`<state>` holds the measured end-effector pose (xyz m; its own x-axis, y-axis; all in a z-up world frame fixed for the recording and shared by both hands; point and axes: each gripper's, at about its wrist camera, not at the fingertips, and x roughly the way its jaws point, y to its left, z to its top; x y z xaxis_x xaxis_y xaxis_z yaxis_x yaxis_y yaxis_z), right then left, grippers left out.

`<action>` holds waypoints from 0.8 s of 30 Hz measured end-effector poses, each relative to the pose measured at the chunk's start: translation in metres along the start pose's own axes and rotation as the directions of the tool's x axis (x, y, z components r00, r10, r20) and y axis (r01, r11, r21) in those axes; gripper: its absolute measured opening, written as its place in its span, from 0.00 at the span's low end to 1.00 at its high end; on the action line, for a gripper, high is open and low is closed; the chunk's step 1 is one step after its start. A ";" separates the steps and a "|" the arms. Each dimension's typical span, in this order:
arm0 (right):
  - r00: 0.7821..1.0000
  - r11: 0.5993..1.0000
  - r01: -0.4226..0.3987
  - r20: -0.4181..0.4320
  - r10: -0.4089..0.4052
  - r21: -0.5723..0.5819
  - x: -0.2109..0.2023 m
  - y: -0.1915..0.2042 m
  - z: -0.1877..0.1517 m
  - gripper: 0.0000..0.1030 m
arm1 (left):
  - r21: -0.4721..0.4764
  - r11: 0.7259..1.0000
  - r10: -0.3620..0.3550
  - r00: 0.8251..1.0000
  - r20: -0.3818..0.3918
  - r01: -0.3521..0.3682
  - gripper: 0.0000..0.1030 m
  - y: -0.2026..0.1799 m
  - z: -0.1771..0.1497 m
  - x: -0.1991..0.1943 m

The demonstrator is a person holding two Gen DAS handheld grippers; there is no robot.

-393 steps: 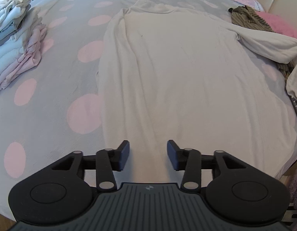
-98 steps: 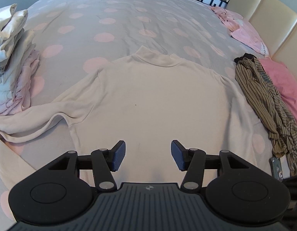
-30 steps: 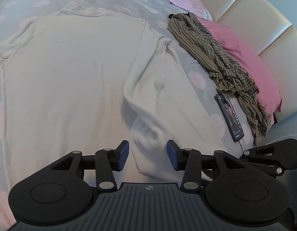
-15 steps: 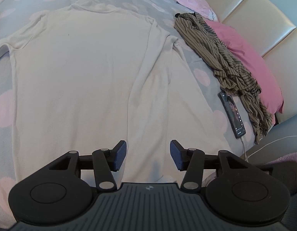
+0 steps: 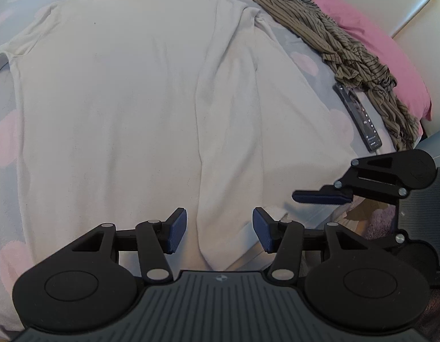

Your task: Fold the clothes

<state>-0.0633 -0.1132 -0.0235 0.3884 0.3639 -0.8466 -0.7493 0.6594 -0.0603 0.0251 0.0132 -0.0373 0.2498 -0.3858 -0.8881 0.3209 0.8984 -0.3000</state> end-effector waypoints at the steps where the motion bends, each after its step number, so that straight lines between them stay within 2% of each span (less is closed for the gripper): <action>1: 1.000 1.000 -0.005 0.009 0.004 0.010 0.003 -0.001 0.000 0.30 | -0.002 1.000 0.001 1.000 -0.004 -0.001 0.48 0.001 -0.001 0.001; 2: 1.000 1.000 -0.010 0.013 0.010 0.020 0.004 -0.005 0.001 0.26 | -0.004 1.000 0.003 1.000 -0.010 -0.003 0.48 0.002 -0.001 0.002; 3: 1.000 1.000 -0.016 0.011 0.015 0.024 0.004 -0.009 0.001 0.17 | -0.005 1.000 0.006 1.000 -0.016 -0.006 0.48 0.003 -0.001 0.004; 6: 1.000 1.000 -0.001 -0.015 0.001 0.016 0.008 0.000 -0.003 0.02 | -0.014 1.000 0.022 0.999 -0.038 -0.022 0.48 0.007 -0.002 0.010; 12: 0.999 0.999 0.035 -0.034 -0.035 0.003 -0.027 0.008 0.004 0.02 | -0.020 1.000 -0.002 0.999 -0.045 0.001 0.47 0.005 -0.006 0.008; 19: 0.983 0.982 0.136 -0.105 -0.150 -0.132 -0.070 0.026 -0.002 0.02 | 0.002 1.000 -0.006 1.000 -0.018 0.006 0.47 -0.005 -0.003 0.001; 24: 0.983 0.986 0.089 -0.145 -0.109 -0.142 -0.081 0.037 -0.013 0.02 | 0.007 1.000 -0.005 1.000 0.003 0.005 0.47 -0.006 0.001 -0.004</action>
<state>-0.1296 -0.1268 0.0356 0.3861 0.1903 -0.9026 -0.7806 0.5888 -0.2098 0.0232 0.0088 -0.0311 0.2510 -0.3907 -0.8856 0.3283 0.8950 -0.3019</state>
